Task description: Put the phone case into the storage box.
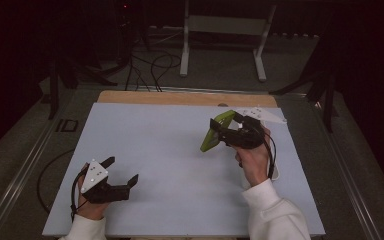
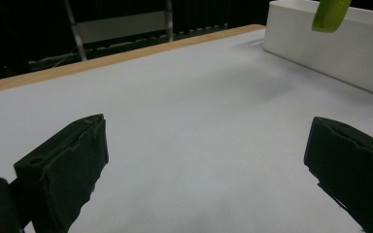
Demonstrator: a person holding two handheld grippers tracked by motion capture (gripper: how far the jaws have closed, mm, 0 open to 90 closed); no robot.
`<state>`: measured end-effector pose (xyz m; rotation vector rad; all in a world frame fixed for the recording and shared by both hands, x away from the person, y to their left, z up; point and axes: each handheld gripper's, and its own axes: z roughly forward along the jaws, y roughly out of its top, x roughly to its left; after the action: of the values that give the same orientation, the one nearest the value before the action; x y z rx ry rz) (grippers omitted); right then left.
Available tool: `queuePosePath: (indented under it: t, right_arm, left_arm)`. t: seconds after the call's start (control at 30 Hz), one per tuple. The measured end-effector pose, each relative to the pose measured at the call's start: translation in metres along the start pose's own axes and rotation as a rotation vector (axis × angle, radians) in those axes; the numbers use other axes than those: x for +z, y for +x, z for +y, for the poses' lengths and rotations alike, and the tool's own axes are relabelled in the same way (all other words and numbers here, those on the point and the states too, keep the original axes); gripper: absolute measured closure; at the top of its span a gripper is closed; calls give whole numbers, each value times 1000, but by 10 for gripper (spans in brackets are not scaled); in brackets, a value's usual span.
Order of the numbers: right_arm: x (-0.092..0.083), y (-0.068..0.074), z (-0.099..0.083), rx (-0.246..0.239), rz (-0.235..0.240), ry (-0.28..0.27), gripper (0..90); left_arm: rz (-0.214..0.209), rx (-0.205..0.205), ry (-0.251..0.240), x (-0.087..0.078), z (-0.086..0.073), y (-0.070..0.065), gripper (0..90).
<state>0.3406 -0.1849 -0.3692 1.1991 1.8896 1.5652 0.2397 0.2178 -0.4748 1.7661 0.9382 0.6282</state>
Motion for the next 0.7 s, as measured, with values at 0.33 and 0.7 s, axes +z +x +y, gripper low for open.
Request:
queuePosePath:
  t: [0.33, 0.7]
  right_arm:
    - [2, -6, 2, 14, -17, -4, 158]
    - [4, -13, 4, 21, -45, -4, 158]
  left_arm:
    - [0, 4, 2, 1, 0, -1, 25]
    - [-2, 2, 4, 1, -1, -1, 25]
